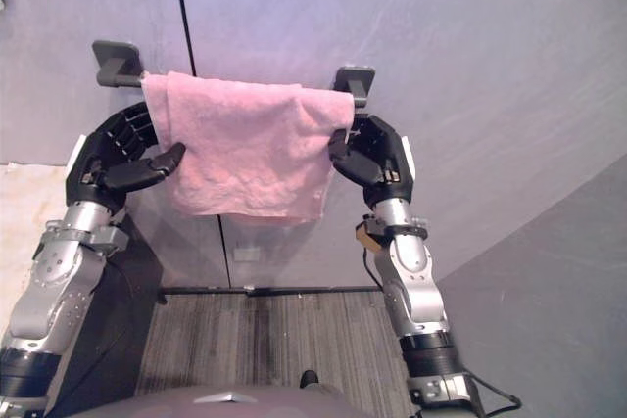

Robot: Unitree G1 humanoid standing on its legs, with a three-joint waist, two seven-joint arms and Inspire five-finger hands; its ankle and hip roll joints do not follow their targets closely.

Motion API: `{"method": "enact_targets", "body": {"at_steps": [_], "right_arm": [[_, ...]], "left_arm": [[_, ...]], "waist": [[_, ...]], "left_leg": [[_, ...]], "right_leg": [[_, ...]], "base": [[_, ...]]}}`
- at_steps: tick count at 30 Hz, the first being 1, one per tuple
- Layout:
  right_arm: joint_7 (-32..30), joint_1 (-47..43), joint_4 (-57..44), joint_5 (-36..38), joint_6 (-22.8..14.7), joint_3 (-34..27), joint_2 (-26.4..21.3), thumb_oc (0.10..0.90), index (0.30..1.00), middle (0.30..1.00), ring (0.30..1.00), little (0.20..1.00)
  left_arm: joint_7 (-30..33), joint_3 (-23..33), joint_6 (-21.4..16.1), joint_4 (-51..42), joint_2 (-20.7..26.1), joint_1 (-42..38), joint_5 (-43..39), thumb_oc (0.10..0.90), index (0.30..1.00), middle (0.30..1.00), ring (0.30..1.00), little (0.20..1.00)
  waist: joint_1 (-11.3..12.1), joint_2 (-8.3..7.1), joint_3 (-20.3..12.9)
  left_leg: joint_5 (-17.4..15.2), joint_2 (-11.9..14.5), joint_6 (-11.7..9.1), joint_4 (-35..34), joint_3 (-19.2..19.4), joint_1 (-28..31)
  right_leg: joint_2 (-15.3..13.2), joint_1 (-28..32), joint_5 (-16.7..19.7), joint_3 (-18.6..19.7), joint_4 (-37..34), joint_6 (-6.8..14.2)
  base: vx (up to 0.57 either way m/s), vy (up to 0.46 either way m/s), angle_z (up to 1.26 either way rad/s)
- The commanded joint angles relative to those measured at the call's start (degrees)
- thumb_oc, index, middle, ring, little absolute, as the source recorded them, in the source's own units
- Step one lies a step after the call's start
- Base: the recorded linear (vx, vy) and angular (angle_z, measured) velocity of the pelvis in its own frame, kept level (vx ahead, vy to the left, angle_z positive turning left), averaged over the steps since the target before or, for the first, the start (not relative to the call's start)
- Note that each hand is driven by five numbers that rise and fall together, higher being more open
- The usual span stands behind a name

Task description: Organize the bathroom.

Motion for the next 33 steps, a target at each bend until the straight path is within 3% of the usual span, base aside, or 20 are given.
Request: {"method": "enact_targets", "body": {"at_steps": [1, 14, 18, 20, 22, 24, 33], "right_arm": [[-0.2, 10.4, 4.7, -3.7, 2.9, 0.6, -3.0, 0.400, 0.300, 0.300, 0.300, 0.300], [-1.0, 10.2, 4.8, -3.5, 2.8, 0.9, -2.9, 0.400, 0.300, 0.300, 0.300, 0.300], [-1.1, 9.9, 5.4, -3.7, 2.5, 1.4, -2.8, 0.400, 0.300, 0.300, 0.300, 0.300], [-1.1, 9.8, 5.5, -3.5, 2.5, 1.7, -3.0, 0.400, 0.300, 0.300, 0.300, 0.300], [-0.9, 9.8, 5.5, -3.5, 2.6, 1.9, -3.1, 0.400, 0.300, 0.300, 0.300, 0.300], [-0.8, 9.8, 5.5, -3.6, 2.7, 1.9, -3.1, 0.400, 0.300, 0.300, 0.300, 0.300], [-0.1, 10.1, 5.8, -3.6, 2.8, 1.6, -3.3, 0.400, 0.300, 0.300, 0.300, 0.300]], "left_arm": [[1.7, 6.9, -9.2, -7.8, -1.4, -5.1, -0.8, 0.800, 0.900, 0.900, 0.900, 0.900], [1.6, 6.5, -9.7, -8.6, -2.1, -4.4, 0.1, 0.800, 0.900, 0.900, 0.900, 0.900], [0.2, 5.0, -8.2, -8.0, -1.8, -5.8, -0.6, 0.800, 0.900, 0.900, 0.900, 0.900], [-0.4, 4.2, -7.1, -7.6, -1.1, -6.8, -1.5, 0.739, 0.808, 0.808, 0.808, 0.808], [-0.1, 3.5, -6.8, -7.0, -0.6, -7.6, -1.0, 0.485, 0.427, 0.427, 0.427, 0.427], [0.1, 3.3, -6.8, -6.8, -0.5, -7.9, -0.6, 0.400, 0.300, 0.300, 0.300, 0.300], [-0.1, 3.7, -7.0, -5.5, -0.1, -8.3, -0.5, 0.400, 0.300, 0.300, 0.300, 0.300]], "waist": [[-0.9, 3.86, 0.0], [-0.6, 3.68, 0.3], [-1.0, 3.81, 0.3], [-1.2, 3.88, 0.2], [-1.6, 4.01, 0.2], [-1.7, 4.07, 0.2], [-2.2, 4.25, -0.2]], "left_leg": [[0.1, -0.7, 2.0, -0.1, 0.3, -1.4], [0.1, -0.8, 2.0, -0.1, 0.3, -1.4], [0.0, -0.8, 2.1, -0.1, 0.4, -1.3], [0.0, -0.8, 2.1, -0.1, 0.6, -1.3], [0.0, -0.8, 2.2, -0.1, 0.8, -1.2], [0.0, -0.8, 2.2, -0.1, 0.8, -1.2], [0.0, -0.7, 2.1, -0.1, 1.2, -1.0]], "right_leg": [[-1.0, -0.2, -5.3, -2.7, 5.2, 4.4], [-1.2, -0.3, -5.2, -2.9, 5.6, 4.4], [-1.2, -0.4, -5.1, -2.6, 5.8, 4.5], [-1.3, -0.6, -4.9, -2.5, 5.9, 4.6], [-1.2, -0.7, -4.9, -2.2, 6.0, 4.6], [-1.1, -0.8, -4.9, -2.1, 5.9, 4.7], [-0.8, -0.5, -5.1, -1.7, 5.3, 4.6]], "base": [[0.00, 0.000, 0.00], [0.00, 0.000, 0.01], [0.00, 0.000, 0.00], [0.00, 0.000, 0.00], [0.00, 0.000, 0.00], [0.00, 0.000, 0.00], [0.00, 0.000, 0.00]]}}
